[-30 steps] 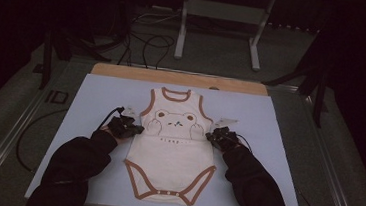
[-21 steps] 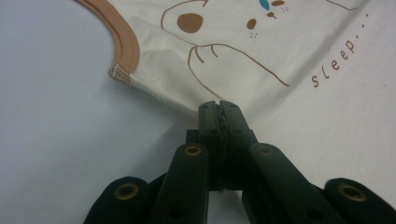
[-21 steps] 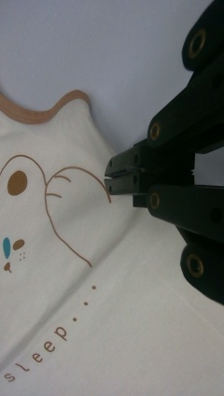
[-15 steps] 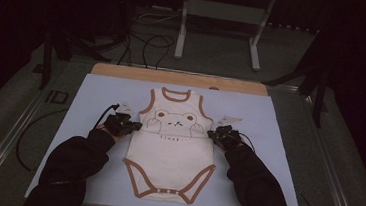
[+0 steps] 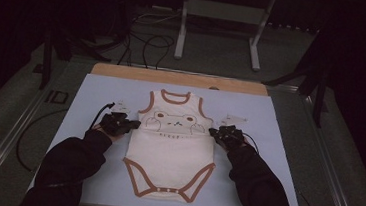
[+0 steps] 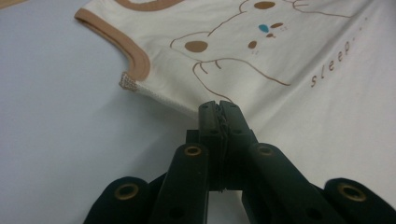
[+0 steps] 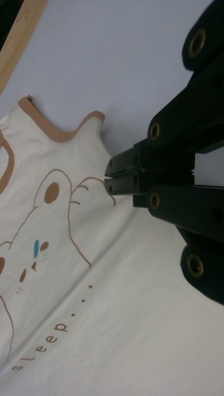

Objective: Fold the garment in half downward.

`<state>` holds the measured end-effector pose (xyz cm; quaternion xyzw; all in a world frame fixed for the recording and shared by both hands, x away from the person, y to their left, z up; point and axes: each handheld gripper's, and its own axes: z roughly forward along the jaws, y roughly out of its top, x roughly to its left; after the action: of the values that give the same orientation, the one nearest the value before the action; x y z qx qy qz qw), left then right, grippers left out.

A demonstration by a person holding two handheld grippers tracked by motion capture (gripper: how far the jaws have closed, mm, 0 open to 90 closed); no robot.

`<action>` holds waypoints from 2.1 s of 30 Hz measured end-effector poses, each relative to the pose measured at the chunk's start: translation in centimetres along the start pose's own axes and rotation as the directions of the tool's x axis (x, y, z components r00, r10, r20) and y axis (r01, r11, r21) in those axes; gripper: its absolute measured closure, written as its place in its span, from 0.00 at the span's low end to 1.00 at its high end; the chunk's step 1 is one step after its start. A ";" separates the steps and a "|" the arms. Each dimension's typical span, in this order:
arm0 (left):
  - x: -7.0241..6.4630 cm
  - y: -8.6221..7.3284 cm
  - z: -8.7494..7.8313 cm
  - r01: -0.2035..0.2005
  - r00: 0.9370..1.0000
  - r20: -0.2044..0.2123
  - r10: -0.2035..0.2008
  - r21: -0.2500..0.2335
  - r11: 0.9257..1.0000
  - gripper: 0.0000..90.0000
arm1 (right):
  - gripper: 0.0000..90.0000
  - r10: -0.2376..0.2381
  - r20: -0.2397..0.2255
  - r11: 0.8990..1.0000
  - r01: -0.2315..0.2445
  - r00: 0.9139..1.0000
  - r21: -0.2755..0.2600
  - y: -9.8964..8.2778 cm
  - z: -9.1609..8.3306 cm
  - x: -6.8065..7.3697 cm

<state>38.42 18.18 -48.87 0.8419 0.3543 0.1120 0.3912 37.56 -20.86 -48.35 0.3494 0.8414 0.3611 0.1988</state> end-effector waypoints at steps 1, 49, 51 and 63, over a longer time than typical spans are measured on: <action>-0.1 0.0 -0.1 0.001 1.000 0.002 -0.001 -0.003 1.000 1.00 | 1.00 0.000 0.000 1.000 0.000 1.000 0.000 0.0 0.0 0.0; -6.0 -4.8 -4.7 -0.047 0.993 0.115 0.042 0.041 0.998 1.00 | 1.00 -0.048 -0.112 0.998 0.052 0.993 0.032 -4.7 -5.0 6.3; -6.3 -5.0 -4.8 -0.047 0.992 0.117 0.042 0.039 0.998 1.00 | 1.00 -0.046 -0.115 0.998 0.050 0.992 0.035 -4.9 -5.2 6.5; -7.0 -6.4 -4.4 -0.036 0.992 0.124 0.026 0.077 0.996 1.00 | 1.00 -0.038 -0.141 0.996 0.049 0.989 0.072 -6.4 -5.1 7.2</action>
<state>28.06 18.79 -50.02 0.8673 0.3208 0.0522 0.3770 26.84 -21.13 -50.37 0.3122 0.8737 0.3481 0.1342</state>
